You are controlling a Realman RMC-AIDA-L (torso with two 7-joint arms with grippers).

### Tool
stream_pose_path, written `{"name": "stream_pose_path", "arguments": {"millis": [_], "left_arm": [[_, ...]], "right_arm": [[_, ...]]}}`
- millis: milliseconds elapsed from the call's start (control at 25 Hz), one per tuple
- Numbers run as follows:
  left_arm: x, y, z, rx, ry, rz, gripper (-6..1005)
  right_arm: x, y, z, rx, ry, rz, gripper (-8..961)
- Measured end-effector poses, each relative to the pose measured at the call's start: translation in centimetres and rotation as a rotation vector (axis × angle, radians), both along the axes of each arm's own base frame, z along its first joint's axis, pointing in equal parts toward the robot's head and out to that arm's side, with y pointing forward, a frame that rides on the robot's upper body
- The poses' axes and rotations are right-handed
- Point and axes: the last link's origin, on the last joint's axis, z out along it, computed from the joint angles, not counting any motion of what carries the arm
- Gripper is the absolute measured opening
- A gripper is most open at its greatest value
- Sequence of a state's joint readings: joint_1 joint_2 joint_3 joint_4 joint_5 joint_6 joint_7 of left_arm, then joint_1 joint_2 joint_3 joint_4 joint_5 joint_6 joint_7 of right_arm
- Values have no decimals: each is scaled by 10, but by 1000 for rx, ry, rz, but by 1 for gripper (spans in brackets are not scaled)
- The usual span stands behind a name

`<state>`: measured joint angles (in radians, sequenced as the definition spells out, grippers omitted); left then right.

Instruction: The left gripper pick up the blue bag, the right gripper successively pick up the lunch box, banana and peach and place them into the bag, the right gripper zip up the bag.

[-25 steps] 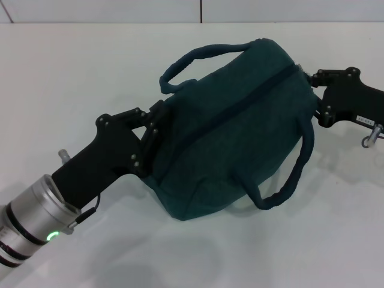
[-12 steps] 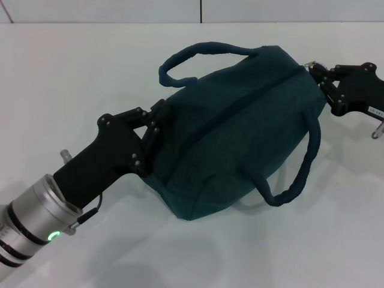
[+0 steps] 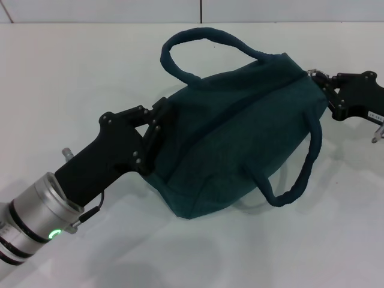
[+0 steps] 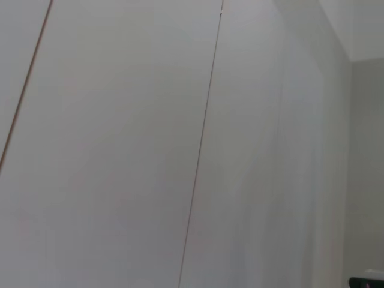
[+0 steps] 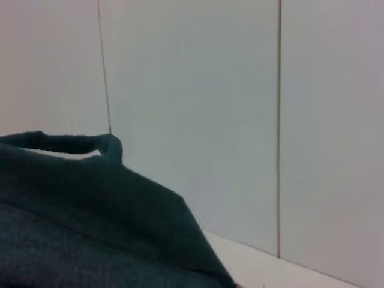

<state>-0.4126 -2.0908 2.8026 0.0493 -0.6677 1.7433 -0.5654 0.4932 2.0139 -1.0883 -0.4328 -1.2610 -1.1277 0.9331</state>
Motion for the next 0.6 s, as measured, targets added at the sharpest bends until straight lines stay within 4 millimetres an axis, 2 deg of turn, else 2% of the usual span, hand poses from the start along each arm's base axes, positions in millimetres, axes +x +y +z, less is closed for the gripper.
{"name": "stream_pose_path", "arguments": {"millis": [360, 600], "left_arm": [[3, 2, 0, 7, -18, 1, 160], [5, 4, 2, 30, -51, 22, 204]], "right_arm": [[-9, -2, -2, -60, 56, 1, 74], [-8, -6, 3, -99, 54, 17, 236]]}}
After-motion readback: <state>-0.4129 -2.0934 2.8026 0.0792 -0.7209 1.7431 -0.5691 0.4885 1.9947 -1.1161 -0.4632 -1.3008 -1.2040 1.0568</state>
